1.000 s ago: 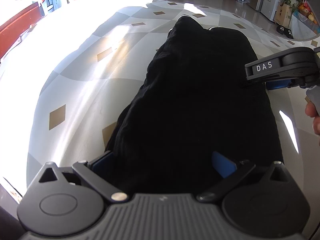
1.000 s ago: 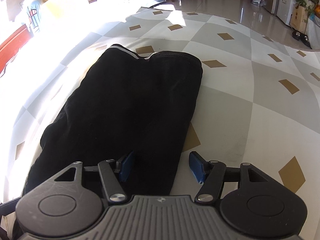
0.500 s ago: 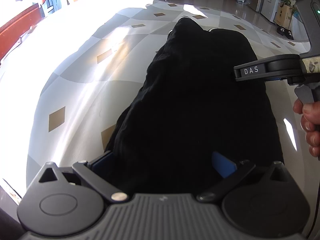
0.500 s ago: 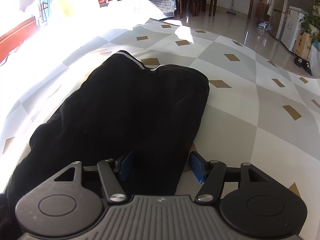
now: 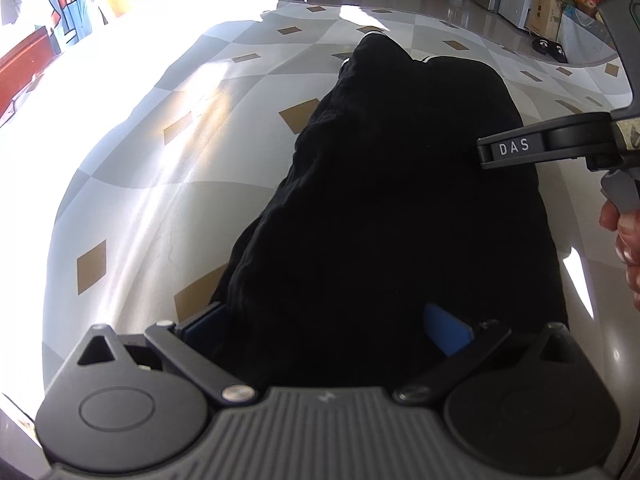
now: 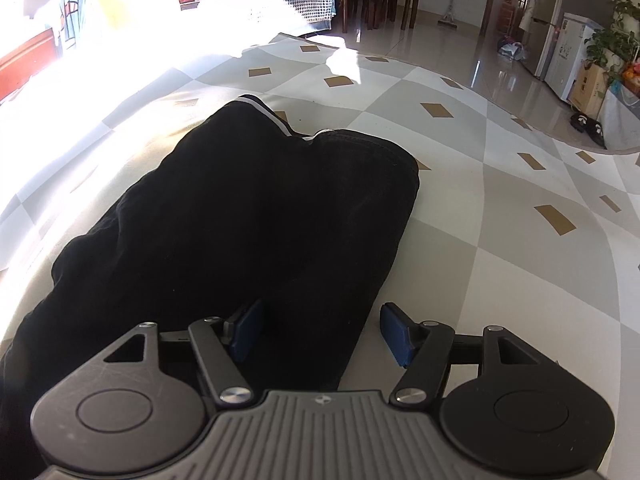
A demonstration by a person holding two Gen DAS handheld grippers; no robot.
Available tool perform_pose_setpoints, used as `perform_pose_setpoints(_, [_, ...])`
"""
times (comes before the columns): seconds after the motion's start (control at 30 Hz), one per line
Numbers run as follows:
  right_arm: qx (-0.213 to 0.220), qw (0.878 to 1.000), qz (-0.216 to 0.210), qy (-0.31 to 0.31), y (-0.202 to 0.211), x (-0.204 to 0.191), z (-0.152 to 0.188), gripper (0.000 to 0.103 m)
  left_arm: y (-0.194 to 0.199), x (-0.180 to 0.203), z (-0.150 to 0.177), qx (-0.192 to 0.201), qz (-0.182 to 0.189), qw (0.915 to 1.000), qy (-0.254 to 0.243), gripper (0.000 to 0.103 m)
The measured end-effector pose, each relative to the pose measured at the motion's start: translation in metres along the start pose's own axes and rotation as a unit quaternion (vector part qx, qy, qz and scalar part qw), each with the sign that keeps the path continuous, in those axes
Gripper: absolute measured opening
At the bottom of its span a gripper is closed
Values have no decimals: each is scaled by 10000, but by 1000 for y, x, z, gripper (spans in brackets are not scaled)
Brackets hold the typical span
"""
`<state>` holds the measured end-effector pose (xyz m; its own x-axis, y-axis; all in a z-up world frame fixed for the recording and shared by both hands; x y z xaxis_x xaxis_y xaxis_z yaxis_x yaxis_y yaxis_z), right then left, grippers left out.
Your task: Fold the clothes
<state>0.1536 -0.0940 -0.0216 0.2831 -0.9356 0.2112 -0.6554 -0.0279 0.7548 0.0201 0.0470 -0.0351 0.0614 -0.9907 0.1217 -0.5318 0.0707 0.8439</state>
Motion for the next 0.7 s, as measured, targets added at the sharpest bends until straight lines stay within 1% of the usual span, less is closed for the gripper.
perform_pose_setpoints(0.13, [-79, 9998, 162, -80, 2, 14, 5, 62, -5, 7, -7, -62, 141, 9996, -241, 103])
perform_pose_setpoints(0.23, [-164, 9995, 202, -179, 3, 25, 9, 62, -8, 10, -14, -150, 244, 9989, -374, 103])
perform_pose_setpoints(0.3, [-302, 9986, 92, -420, 2, 36, 10, 62, -9, 13, -19, -249, 337, 9982, -419, 103])
perform_pose_setpoints(0.37, [-361, 9964, -93, -760, 1, 49, 9, 61, -5, 17, -19, -252, 422, 9978, -438, 103])
perform_pose_setpoints(0.43, [-336, 9931, -237, -1101, 2, 61, 8, 61, 2, 21, -13, -242, 368, 9980, -458, 103])
perform_pose_setpoints(0.53, [-258, 9852, -563, -1597, 1, 76, 4, 61, 10, 24, 1, -235, -33, 9989, -411, 103])
perform_pose_setpoints(0.63, [-338, 9778, -794, -1910, -5, 81, 4, 61, 19, 16, 10, -200, -87, 9995, -218, 103])
perform_pose_setpoints(0.67, [-392, 9764, -829, -1953, -8, 81, 4, 61, 21, 14, 11, -192, -121, 9996, -180, 103])
perform_pose_setpoints(0.7, [-355, 9763, -839, -1961, -9, 80, 4, 62, 23, 12, 12, -185, -156, 9996, -143, 103])
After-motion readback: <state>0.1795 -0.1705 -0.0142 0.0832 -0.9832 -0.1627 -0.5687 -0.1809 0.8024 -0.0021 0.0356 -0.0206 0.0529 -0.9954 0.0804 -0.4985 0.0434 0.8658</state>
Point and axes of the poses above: each gripper's, at about its wrist camera, not at the fingertips, and y roughly against the way its jaws point, x to its right, z to its underside, the point moved 2 cm from there along -y, roughly the way its jaws point, and after that the axes turned 10 degrees about z, right-handed, at the moved point
